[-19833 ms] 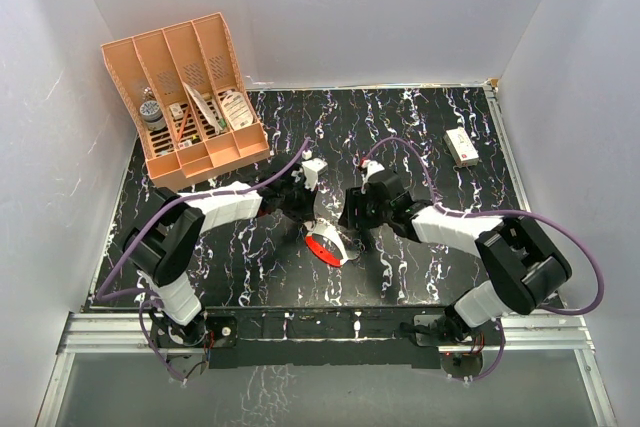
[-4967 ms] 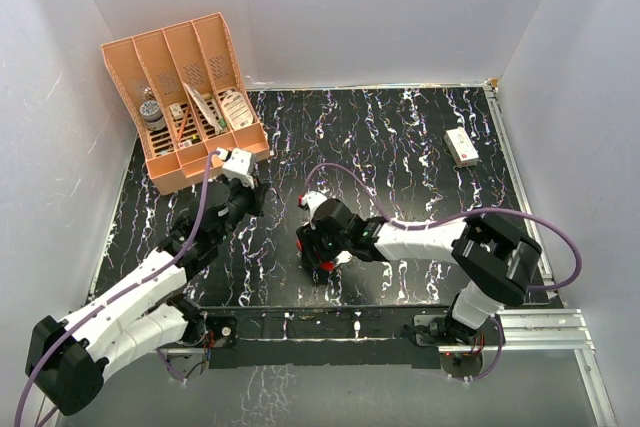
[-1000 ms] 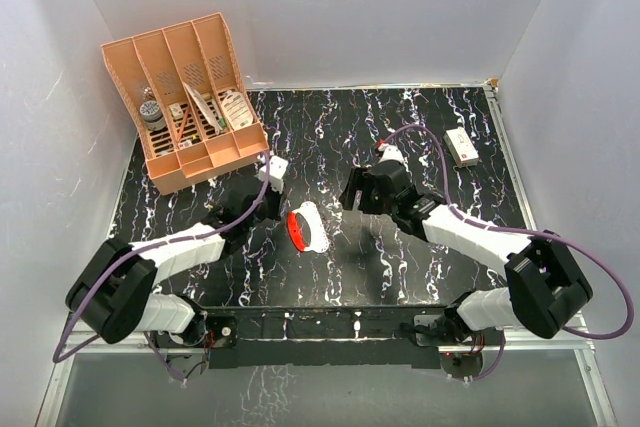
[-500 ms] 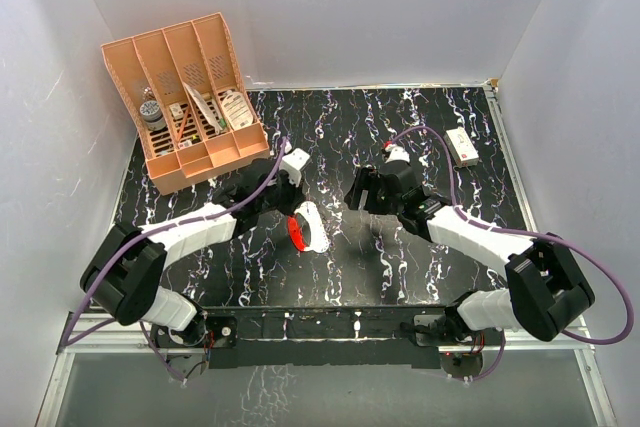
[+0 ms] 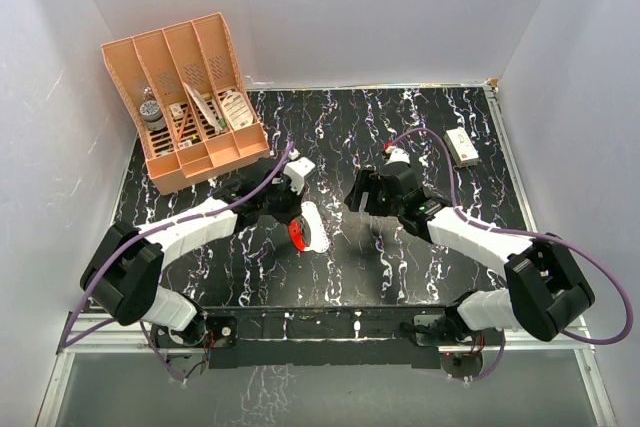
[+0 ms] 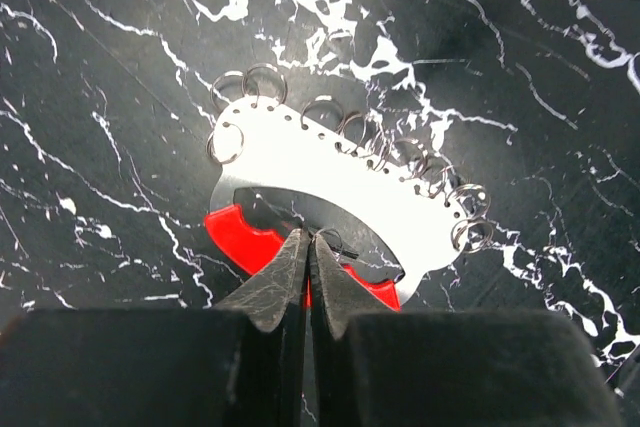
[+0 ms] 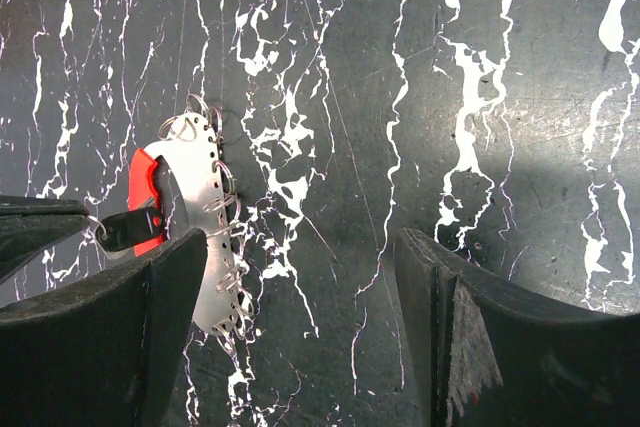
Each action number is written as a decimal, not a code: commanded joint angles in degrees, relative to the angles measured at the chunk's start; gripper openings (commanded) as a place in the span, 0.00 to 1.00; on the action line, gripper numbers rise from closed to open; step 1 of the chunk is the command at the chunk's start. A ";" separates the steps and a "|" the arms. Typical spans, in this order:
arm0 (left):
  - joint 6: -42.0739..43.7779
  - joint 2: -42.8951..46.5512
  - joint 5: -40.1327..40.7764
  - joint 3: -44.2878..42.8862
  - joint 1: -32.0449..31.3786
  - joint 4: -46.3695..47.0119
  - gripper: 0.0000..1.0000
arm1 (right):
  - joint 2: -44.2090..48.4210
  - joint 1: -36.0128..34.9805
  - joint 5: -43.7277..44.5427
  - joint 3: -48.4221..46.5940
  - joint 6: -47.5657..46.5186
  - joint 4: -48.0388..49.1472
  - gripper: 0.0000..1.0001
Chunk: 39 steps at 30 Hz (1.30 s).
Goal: Put the keys on the keyring
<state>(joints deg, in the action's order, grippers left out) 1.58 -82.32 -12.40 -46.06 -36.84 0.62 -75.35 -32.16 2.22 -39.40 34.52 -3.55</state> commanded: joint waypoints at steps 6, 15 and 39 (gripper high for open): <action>1.02 -2.25 2.73 -1.95 -1.15 -4.21 0.00 | 1.30 0.50 -0.46 0.19 -1.04 3.42 0.74; 1.38 -3.17 3.18 -0.93 -2.63 0.38 0.00 | 1.78 0.70 -0.71 0.63 -0.88 3.38 0.74; -2.60 1.93 1.82 4.56 -6.14 7.09 0.19 | 2.74 1.52 -0.92 0.14 -1.72 3.21 0.75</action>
<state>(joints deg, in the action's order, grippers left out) 0.58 -84.86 -8.99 -44.49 -41.52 4.32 -74.52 -31.31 1.32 -38.46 34.30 -2.81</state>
